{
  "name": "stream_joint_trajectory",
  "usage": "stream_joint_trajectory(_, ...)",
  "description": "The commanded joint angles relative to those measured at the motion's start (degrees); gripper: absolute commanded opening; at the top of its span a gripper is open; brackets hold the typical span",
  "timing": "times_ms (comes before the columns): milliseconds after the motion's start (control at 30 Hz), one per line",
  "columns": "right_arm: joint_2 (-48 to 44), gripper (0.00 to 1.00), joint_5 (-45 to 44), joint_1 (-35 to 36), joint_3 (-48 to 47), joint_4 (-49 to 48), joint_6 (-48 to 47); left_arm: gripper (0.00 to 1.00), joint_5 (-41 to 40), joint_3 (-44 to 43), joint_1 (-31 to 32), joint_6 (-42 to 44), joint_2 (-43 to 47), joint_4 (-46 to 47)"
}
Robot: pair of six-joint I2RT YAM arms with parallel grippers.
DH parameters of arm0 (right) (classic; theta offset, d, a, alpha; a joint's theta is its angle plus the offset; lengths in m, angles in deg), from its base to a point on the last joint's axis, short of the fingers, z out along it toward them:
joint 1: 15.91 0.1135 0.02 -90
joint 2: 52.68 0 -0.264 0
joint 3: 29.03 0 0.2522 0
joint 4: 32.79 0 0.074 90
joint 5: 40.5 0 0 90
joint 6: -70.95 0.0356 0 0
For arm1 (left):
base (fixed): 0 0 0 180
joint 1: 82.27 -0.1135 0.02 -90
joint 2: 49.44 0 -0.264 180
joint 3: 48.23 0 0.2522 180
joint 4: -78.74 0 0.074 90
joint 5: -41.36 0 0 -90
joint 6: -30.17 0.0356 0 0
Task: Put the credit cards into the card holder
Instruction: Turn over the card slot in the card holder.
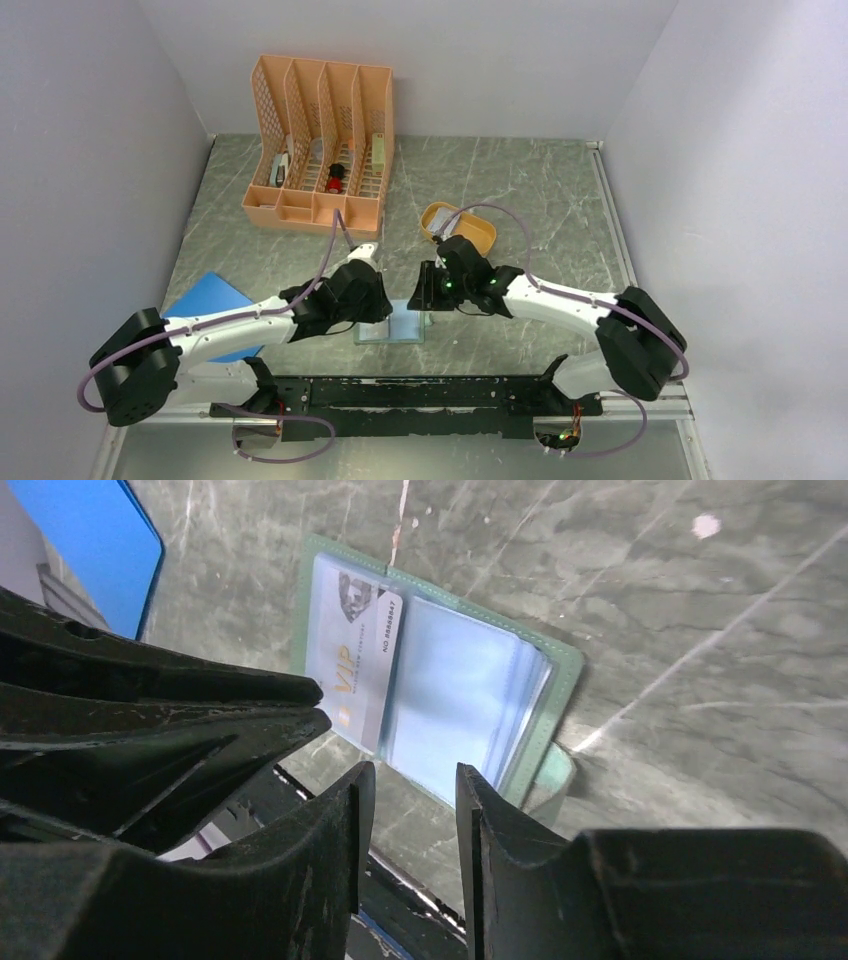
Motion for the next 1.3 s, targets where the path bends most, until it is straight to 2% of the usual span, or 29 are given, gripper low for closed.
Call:
stream_joint_trajectory(0, 4.26, 0.39, 6.32, 0.27, 0.08, -5.56, 3.09, 0.21, -4.11, 1.59, -0.39, -1.91, 0.39, -3.69)
stream_joint_trajectory(700, 11.69, 0.4, 2.13, 0.11, 1.31, -5.55, 5.03, 0.19, -4.32, 5.42, -0.84, -3.09, -2.42, -2.16)
stream_joint_trajectory(1267, 14.15, 0.4, 8.24, 0.1, 2.09, -12.53, 6.5, 0.19, -2.86, 6.54, -0.82, -3.54, -2.26, -0.8)
